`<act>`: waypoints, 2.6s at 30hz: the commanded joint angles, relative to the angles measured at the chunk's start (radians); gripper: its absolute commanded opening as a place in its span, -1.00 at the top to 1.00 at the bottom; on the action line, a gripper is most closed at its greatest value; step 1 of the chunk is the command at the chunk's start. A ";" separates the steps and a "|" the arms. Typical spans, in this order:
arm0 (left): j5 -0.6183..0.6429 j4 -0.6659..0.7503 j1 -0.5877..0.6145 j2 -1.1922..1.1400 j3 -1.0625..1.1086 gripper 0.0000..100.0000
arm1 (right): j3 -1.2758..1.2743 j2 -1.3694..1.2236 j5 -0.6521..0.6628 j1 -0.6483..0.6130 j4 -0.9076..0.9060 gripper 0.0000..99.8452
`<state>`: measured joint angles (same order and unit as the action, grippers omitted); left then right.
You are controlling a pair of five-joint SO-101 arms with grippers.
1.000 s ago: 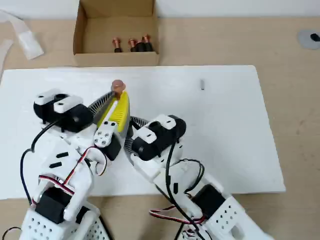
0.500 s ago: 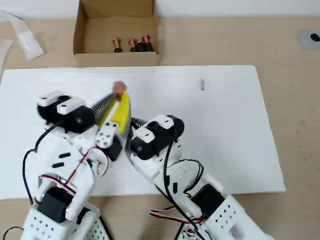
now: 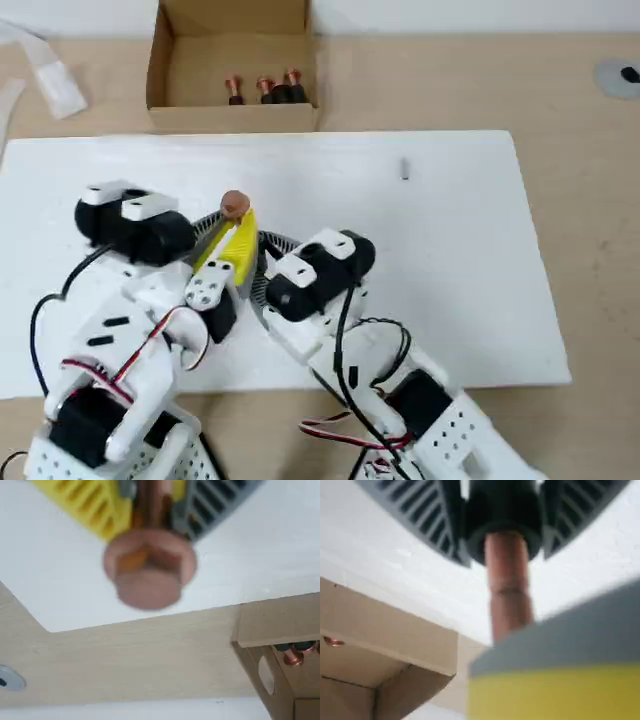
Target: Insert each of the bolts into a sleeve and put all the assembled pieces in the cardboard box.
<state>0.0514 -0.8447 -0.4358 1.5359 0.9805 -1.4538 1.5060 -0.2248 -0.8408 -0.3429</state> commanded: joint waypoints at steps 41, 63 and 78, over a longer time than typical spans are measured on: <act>-0.051 -0.161 0.420 -0.191 -0.281 0.99 | 0.834 -0.785 0.006 0.341 0.057 0.98; -0.052 -0.161 0.451 -0.191 -0.137 0.99 | 2.373 -2.529 0.043 0.433 0.382 0.98; -0.054 -0.155 0.489 -0.191 -0.080 0.99 | 3.073 -3.014 0.121 0.433 -0.120 0.60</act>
<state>0.0084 -1.0226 0.0414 1.3441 0.9068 1.5060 -1.5167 -0.1143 -0.4204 -0.3966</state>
